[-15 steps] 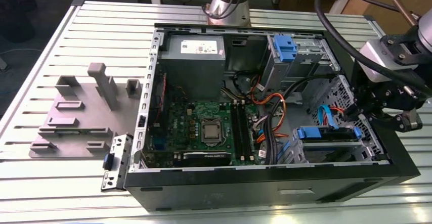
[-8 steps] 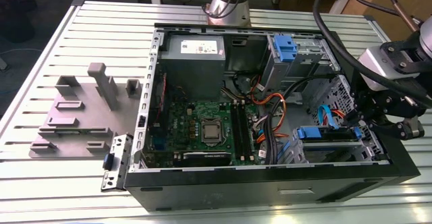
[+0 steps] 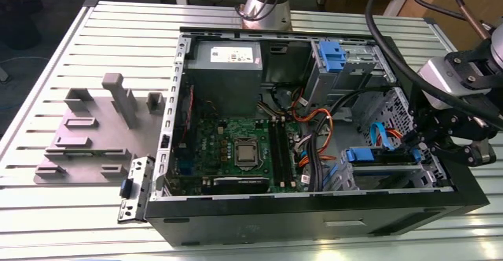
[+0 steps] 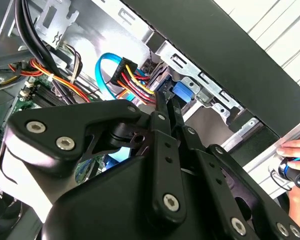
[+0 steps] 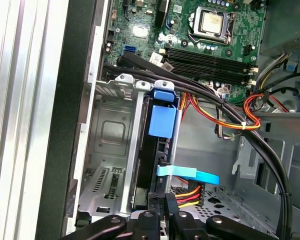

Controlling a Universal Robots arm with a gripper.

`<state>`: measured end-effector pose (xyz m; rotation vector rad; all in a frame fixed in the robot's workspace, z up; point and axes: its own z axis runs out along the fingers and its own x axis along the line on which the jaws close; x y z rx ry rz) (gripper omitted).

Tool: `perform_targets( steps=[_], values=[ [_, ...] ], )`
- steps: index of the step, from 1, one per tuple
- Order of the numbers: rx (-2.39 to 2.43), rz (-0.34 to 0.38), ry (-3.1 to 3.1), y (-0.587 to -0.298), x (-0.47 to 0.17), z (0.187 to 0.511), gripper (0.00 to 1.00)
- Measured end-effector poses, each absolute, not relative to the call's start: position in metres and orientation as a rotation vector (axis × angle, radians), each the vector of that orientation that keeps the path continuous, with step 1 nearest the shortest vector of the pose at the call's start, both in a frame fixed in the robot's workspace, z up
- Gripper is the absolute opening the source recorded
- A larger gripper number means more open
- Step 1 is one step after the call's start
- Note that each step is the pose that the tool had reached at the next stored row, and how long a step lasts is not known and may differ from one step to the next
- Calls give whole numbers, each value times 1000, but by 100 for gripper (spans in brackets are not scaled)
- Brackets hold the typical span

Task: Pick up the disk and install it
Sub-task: 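Insert the second disk wire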

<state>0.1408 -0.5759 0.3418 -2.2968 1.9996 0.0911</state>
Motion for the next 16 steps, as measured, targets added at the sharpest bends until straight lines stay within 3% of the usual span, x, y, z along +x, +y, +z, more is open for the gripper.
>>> perform_targets(
  steps=[16],
  values=[
    [-2303,81,2005,-579,141,338,17]
  ],
)
